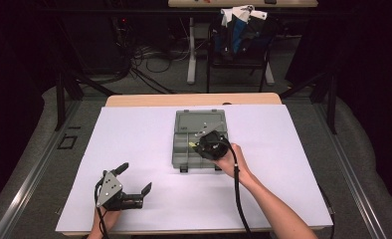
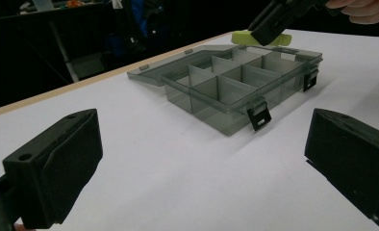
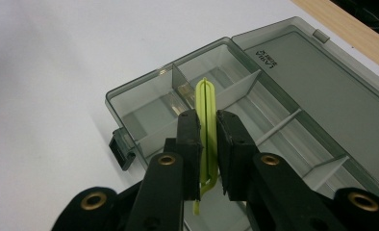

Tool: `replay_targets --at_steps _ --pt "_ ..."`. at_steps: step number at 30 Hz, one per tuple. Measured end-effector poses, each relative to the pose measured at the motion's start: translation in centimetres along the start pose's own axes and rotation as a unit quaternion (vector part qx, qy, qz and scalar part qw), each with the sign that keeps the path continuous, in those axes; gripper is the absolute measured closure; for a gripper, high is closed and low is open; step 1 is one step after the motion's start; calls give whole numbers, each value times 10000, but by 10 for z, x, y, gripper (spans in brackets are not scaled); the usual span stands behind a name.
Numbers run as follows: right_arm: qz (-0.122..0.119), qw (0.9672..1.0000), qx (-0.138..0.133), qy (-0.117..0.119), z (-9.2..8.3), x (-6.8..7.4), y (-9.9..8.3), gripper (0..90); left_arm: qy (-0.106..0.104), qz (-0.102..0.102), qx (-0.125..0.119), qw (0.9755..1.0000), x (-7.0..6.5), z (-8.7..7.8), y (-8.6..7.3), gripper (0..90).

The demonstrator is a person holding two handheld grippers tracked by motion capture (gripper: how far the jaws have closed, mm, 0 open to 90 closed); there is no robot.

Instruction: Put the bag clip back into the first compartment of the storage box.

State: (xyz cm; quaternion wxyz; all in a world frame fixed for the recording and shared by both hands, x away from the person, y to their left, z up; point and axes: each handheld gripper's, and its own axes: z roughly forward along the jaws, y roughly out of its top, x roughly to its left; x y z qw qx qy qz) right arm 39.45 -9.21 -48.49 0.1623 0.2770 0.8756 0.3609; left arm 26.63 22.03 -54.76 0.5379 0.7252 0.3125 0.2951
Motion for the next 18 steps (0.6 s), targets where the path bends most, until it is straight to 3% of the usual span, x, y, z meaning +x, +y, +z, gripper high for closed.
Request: replay_targets --at_steps 18 --pt "60 9999 91 7 10 -2 9 808 6 -5 -4 10000 0 0 0 0"
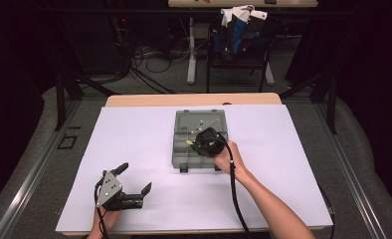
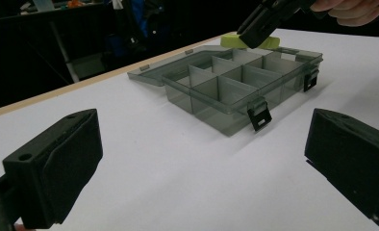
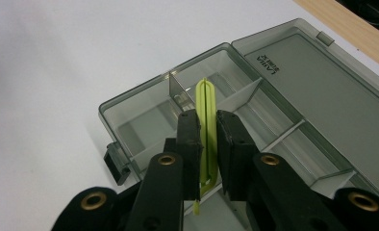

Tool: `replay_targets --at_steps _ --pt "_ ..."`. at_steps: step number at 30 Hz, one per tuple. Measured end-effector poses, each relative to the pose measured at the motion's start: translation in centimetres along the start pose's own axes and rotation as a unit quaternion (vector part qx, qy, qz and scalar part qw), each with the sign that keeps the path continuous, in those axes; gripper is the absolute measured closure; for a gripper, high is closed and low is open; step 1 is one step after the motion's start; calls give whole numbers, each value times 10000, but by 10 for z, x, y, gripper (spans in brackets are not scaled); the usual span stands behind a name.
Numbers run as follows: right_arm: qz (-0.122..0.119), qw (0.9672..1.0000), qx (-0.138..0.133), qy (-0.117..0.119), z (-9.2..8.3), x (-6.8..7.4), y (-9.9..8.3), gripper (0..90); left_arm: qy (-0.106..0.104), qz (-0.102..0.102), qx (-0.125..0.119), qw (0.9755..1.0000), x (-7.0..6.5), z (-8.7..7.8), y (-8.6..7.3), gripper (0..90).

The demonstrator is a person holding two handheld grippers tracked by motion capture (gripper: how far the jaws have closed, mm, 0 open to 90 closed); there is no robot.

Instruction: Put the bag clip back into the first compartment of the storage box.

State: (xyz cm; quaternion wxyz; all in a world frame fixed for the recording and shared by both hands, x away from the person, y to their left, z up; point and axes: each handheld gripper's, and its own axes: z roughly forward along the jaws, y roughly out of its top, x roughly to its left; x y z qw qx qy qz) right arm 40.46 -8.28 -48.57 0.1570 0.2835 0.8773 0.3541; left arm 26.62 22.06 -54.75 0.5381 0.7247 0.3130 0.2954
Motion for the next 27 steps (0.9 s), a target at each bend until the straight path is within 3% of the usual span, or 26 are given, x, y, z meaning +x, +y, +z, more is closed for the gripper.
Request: replay_targets --at_steps 27 --pt "101 9999 24 -29 13 -3 16 808 -7 -9 -8 10000 0 0 0 0"
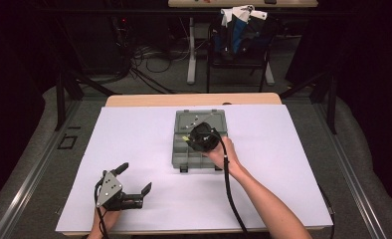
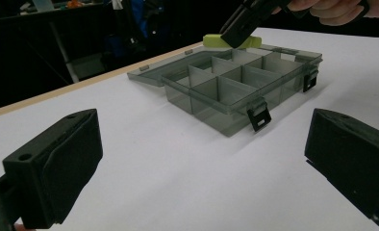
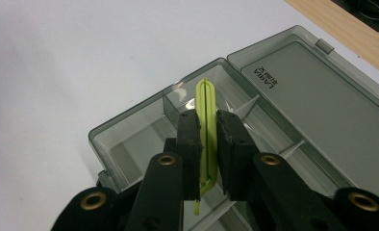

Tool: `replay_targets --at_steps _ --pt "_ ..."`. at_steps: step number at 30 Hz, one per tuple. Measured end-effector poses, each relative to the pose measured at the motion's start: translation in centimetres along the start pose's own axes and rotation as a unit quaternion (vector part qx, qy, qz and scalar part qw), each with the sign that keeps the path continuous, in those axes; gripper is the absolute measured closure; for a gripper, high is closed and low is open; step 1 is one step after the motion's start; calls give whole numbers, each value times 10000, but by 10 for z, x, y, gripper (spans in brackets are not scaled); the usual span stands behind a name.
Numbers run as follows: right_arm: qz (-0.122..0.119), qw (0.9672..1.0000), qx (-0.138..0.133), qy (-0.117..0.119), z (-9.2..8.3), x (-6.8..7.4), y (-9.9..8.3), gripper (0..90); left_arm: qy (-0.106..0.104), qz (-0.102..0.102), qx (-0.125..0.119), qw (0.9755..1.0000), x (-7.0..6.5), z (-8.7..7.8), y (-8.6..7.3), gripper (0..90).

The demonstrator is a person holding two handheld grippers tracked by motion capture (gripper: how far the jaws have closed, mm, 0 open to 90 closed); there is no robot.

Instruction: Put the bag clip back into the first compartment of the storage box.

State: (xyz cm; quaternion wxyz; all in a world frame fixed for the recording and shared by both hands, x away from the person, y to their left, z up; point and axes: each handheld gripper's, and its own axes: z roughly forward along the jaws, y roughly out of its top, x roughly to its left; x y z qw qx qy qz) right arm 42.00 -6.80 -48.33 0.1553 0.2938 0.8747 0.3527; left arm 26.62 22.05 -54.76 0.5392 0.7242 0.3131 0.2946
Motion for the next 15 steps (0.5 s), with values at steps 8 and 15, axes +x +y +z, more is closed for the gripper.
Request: replay_targets --at_steps 8,15 --pt "50 10000 49 -18 3 -1 4 807 -2 -14 -11 10000 0 0 0 0" --pt "135 9999 88 -33 6 -2 8 807 -3 -8 -11 10000 0 0 0 0"
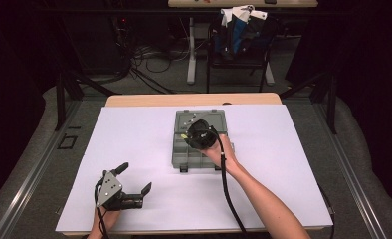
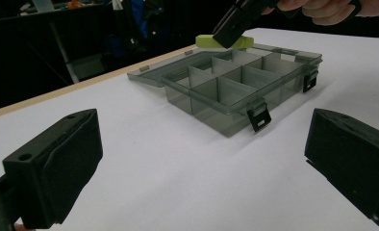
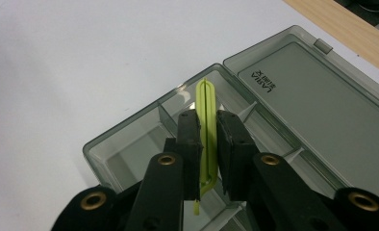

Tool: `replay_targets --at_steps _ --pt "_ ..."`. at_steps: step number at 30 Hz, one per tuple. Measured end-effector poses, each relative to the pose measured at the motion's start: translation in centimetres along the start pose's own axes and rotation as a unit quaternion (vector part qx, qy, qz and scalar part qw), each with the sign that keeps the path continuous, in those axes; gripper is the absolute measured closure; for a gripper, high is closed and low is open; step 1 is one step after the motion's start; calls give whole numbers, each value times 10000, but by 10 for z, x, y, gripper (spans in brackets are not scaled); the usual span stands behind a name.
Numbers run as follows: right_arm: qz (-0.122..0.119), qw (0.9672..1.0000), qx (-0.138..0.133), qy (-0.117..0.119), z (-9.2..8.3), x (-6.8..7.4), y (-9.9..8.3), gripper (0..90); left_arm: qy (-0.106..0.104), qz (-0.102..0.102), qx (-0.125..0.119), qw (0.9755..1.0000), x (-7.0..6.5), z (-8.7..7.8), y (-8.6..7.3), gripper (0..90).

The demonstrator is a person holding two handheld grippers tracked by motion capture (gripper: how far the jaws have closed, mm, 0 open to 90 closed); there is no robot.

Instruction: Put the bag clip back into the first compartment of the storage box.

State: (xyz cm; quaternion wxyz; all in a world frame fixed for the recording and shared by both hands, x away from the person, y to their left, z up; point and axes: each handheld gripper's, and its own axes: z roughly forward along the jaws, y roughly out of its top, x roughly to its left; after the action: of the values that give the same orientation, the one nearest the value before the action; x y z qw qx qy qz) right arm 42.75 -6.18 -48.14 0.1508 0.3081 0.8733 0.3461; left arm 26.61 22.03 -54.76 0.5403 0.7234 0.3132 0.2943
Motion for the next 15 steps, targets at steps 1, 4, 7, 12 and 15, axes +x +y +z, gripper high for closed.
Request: replay_targets --at_steps 1,4,7,12,15 --pt "6 10000 10 -3 0 0 1 807 0 -2 -3 10000 0 0 0 0" --pt "38 10000 19 -19 1 0 2 807 -4 9 -4 10000 0 0 0 0" --pt "78 10000 5 -9 3 -1 4 807 -3 5 -3 10000 0 0 0 0" --pt "151 9999 36 -37 7 1 6 807 -5 2 -6 10000 0 0 0 0" --pt "185 9998 78 -53 10 1 7 807 -5 10 -6 10000 0 0 0 0"
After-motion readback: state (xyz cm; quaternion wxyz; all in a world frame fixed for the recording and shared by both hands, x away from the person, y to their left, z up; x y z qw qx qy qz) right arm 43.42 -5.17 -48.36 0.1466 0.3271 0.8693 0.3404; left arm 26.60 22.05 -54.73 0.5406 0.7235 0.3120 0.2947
